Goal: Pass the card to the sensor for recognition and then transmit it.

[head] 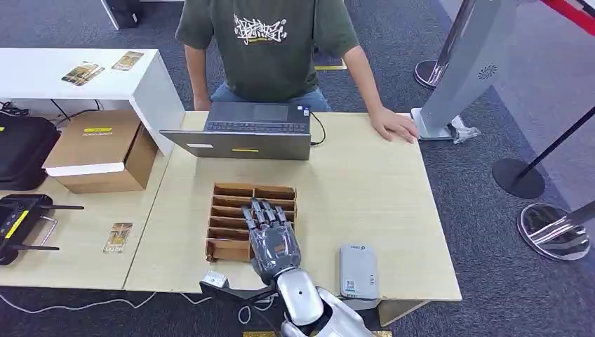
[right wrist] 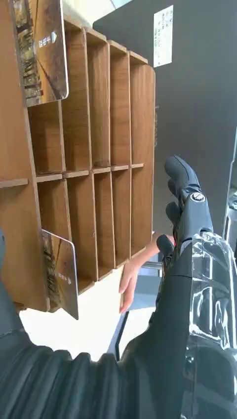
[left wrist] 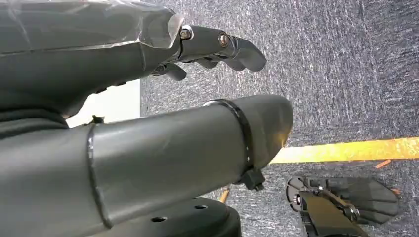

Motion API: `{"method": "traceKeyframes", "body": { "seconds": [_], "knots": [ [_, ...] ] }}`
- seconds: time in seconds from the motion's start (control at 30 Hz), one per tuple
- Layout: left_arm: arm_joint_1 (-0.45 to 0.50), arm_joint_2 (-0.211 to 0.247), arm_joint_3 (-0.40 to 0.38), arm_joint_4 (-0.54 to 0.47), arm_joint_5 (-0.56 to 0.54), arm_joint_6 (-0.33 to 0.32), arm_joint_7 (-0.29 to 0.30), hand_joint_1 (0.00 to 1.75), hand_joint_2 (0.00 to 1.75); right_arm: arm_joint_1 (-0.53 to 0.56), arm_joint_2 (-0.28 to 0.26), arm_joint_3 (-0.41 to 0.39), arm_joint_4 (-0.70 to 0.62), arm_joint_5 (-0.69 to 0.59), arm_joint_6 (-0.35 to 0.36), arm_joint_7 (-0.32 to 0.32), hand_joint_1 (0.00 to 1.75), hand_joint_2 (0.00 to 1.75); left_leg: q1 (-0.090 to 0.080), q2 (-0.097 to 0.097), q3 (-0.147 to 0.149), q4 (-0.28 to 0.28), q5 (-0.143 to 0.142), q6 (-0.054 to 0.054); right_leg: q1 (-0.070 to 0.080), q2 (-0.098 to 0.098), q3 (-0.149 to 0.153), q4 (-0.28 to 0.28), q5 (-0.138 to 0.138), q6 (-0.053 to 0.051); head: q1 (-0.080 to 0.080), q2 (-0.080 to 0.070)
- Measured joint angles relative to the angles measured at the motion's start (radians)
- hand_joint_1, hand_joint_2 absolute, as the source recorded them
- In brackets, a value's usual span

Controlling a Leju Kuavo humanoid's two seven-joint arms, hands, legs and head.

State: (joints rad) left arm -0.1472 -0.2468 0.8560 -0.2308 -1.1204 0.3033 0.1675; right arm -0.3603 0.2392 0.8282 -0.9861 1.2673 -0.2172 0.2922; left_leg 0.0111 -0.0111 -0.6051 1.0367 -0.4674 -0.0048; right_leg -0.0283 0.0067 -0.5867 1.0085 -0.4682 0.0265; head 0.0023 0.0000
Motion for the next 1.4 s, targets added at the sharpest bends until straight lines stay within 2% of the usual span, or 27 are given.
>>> {"method": "traceKeyframes", "body": {
  "seconds": [0.3,0.43,0.57,0.73,0.93,1.4],
  "knots": [
    [0.000,0.000,0.000,0.000,0.009,0.000,0.000,0.00,0.00,0.001,-0.005,0.000,0.000,0.008,0.078,0.039,0.00,1.75,0.000,0.000,0.000,0.000,0.000,0.000,0.000,0.000,0.000,0.000,0.000,0.000,0.000,0.000],
    [0.002,0.000,0.000,0.000,0.010,0.000,-0.006,0.00,0.00,0.018,-0.009,0.000,-0.005,0.042,0.100,0.100,0.00,1.75,0.000,0.000,0.000,0.000,0.000,0.000,0.000,0.000,0.000,0.000,0.000,0.000,0.000,0.000],
    [0.005,0.001,0.000,0.000,0.012,0.000,-0.013,0.00,0.00,0.045,-0.017,-0.003,-0.033,0.076,0.117,0.131,0.00,1.75,0.000,0.000,0.000,0.000,0.000,0.000,0.000,0.000,0.000,0.000,0.000,0.000,0.000,0.000],
    [0.006,0.001,0.000,0.000,0.018,0.002,-0.017,0.00,0.00,0.072,-0.031,-0.028,-0.072,0.095,0.114,0.136,0.00,1.75,0.000,0.000,0.000,0.000,0.000,0.000,0.000,0.000,0.000,0.000,0.000,0.000,0.000,0.000],
    [0.022,-0.015,0.000,0.000,0.034,0.071,-0.059,0.00,0.00,0.116,-0.056,-0.054,-0.134,0.105,0.114,0.139,0.00,1.75,0.000,0.000,0.000,0.000,0.000,0.000,0.000,0.000,0.000,0.000,0.000,0.000,0.000,0.000],
    [0.027,-0.027,-0.001,0.000,0.021,0.072,-0.062,0.00,0.00,0.158,-0.082,-0.079,-0.213,0.111,0.121,0.156,0.00,1.75,0.000,0.000,0.000,0.000,0.000,0.000,0.000,0.000,0.000,0.000,0.000,0.000,0.000,0.000]
  ]
}}
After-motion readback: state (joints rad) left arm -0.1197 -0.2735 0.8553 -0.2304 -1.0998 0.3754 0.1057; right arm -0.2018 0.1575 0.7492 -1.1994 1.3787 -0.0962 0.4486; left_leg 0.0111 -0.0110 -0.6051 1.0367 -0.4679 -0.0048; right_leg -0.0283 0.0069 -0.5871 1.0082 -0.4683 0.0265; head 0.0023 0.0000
